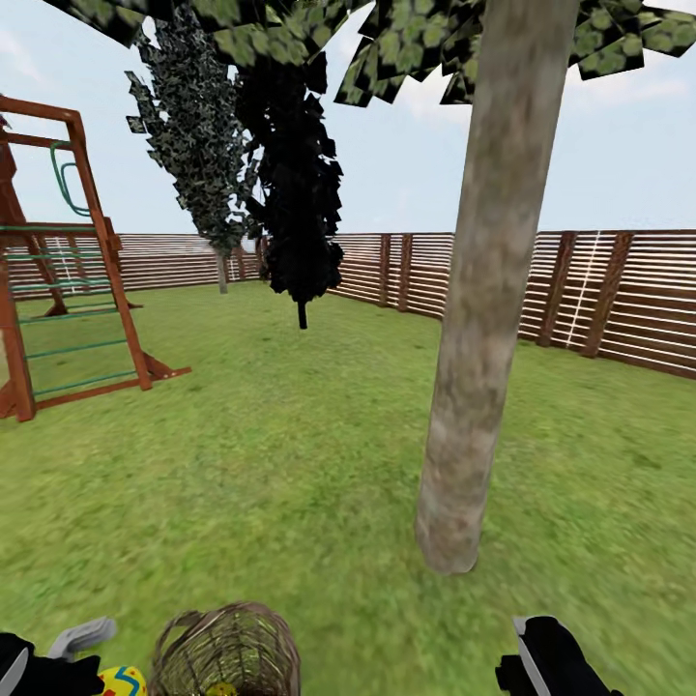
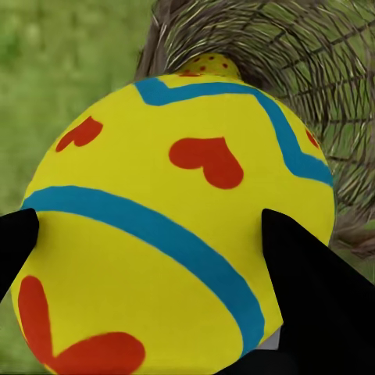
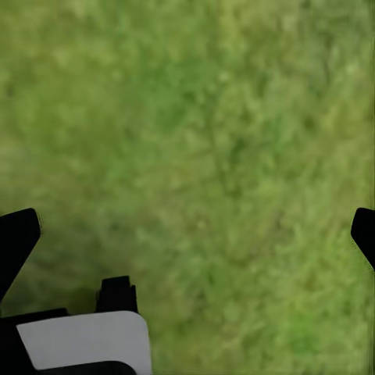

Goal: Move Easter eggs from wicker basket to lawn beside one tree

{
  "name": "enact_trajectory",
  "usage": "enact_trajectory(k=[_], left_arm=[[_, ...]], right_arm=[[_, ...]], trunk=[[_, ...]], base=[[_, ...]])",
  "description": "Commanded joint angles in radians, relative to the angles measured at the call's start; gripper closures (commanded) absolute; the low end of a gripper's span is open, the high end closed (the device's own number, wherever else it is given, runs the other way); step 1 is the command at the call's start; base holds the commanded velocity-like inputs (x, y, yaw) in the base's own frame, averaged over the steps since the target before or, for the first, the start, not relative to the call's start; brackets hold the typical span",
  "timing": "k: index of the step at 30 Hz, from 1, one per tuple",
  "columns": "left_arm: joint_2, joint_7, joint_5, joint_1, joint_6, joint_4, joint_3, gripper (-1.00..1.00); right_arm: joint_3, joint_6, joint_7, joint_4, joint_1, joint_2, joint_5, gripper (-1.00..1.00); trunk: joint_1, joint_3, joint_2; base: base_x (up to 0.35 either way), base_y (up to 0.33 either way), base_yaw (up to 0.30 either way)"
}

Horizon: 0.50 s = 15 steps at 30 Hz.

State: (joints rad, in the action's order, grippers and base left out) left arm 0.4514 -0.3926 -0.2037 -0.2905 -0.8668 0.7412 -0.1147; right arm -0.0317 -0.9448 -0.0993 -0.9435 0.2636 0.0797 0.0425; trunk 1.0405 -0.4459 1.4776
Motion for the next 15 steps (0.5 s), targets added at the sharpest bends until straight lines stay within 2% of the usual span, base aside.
enact_trajectory(k=[1, 10, 15], left_arm=[[0.000, -0.002, -0.001, -0.001, -0.006, 0.000, -0.001, 1.00], [-0.001, -0.002, 0.000, -0.001, -0.006, 0.000, 0.001, 1.00], [0.000, -0.003, -0.002, -0.001, -0.006, 0.001, -0.003, 1.00]], right_arm=[[0.000, -0.005, 0.001, -0.001, 0.000, 0.000, 0.004, -1.00], [0.001, -0.005, 0.001, -0.001, 0.000, -0.001, 0.004, -1.00], [0.001, -0.004, 0.001, -0.001, 0.000, -0.001, 0.004, -1.00]], trunk=[[-0.004, 0.002, -0.007], [-0.038, 0.030, -0.070], [-0.038, 0.030, -0.070]], base=[[0.000, 0.000, 0.289], [0.000, 0.000, 0.289], [0.000, 0.000, 0.289]])
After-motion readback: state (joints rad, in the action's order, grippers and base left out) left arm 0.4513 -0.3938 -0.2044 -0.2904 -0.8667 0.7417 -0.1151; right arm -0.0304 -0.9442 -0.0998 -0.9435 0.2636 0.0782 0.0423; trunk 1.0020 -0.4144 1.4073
